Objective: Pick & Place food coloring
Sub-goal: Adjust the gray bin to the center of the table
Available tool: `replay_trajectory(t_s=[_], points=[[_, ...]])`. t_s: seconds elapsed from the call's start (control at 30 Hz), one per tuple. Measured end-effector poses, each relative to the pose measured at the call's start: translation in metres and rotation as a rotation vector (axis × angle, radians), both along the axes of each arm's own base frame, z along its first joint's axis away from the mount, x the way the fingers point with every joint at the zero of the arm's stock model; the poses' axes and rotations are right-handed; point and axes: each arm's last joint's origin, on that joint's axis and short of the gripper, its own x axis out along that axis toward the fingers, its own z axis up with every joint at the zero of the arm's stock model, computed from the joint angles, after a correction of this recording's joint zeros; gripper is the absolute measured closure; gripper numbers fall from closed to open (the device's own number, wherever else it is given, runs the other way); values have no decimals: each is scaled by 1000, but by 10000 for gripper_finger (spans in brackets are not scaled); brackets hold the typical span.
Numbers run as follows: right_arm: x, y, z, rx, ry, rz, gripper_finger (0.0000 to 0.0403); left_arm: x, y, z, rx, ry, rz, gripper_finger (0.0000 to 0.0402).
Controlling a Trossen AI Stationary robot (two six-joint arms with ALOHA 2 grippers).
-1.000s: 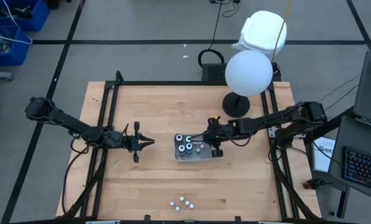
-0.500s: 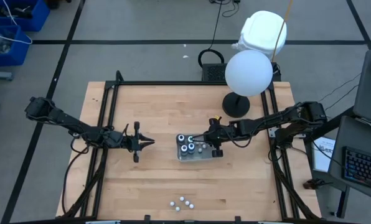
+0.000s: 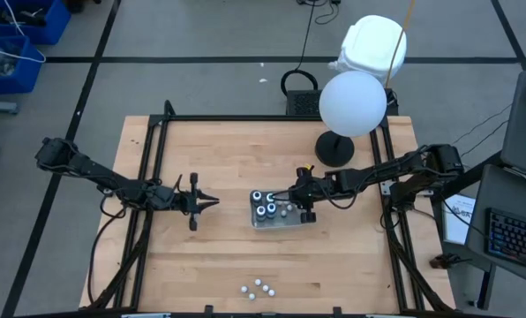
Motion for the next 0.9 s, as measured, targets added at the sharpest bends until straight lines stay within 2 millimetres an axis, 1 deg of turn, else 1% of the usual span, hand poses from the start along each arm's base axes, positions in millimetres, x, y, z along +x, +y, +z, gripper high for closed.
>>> replay_trajectory(t_s=[0.2, 0.3, 0.37, 0.5, 0.63, 0.7, 0.77, 0.83, 0.9], points=[[1, 0, 1, -8, -13, 12, 314, 0, 0, 0, -13, -1, 3, 369], [3, 0, 5, -22, -22, 24, 317, 0, 0, 0, -15, -1, 4, 369], [6, 0, 14, -30, -28, 33, 318, 0, 0, 0, -15, -1, 4, 369], [10, 7, 47, -46, -32, 56, 328, 0, 0, 0, -14, -2, 3, 369], [-2, 25, 77, -101, -44, 106, 365, 0, 0, 1, 31, -11, 0, 369], [-14, 34, 88, -117, -49, 126, 390, 1, 0, 4, 43, -37, 7, 369], [-26, 41, 98, -94, -82, 117, 397, 1, 1, 5, 35, -55, 25, 369], [-42, 48, 100, -91, -106, 78, 395, 2, 1, 8, -17, -86, 36, 369], [-56, 53, 95, -104, -120, 12, 399, 2, 1, 8, -61, -91, 54, 369]])
